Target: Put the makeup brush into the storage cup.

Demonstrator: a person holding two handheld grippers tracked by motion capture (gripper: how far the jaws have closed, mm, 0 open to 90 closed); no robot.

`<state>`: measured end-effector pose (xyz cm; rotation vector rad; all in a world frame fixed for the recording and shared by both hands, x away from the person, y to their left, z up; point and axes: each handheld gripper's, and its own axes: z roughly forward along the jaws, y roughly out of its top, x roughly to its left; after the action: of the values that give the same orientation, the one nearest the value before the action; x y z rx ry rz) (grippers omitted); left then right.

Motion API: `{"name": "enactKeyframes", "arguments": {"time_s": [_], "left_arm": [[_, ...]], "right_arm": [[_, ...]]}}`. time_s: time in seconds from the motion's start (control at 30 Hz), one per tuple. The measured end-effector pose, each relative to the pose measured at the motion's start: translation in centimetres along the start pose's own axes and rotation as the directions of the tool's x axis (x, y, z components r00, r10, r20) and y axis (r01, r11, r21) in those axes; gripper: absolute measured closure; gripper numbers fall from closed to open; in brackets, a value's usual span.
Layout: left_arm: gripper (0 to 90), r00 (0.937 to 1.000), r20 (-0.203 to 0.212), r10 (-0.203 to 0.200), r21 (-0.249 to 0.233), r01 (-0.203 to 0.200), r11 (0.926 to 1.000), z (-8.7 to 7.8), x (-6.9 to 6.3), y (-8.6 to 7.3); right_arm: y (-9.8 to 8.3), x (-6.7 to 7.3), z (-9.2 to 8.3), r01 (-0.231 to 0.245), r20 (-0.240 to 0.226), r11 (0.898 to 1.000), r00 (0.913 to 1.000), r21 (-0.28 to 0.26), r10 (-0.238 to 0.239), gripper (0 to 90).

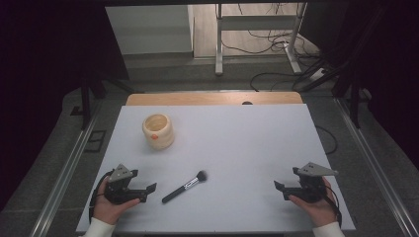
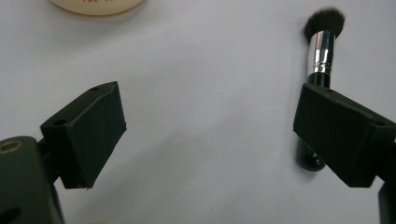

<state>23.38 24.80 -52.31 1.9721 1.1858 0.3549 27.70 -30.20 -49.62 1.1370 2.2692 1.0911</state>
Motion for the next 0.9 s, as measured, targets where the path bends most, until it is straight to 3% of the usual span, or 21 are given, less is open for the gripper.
{"name": "enactKeyframes", "arguments": {"time_s": [0.9], "left_arm": [[11.4,0.9982,0.038,0.046,0.009,-0.046,0.9989,-0.7,-1.9,2.4]], "right_arm": [[0.1,0.2,0.0,0.008,0.006,1.000,1.0000,0.005,-0.008,13.5]]}}
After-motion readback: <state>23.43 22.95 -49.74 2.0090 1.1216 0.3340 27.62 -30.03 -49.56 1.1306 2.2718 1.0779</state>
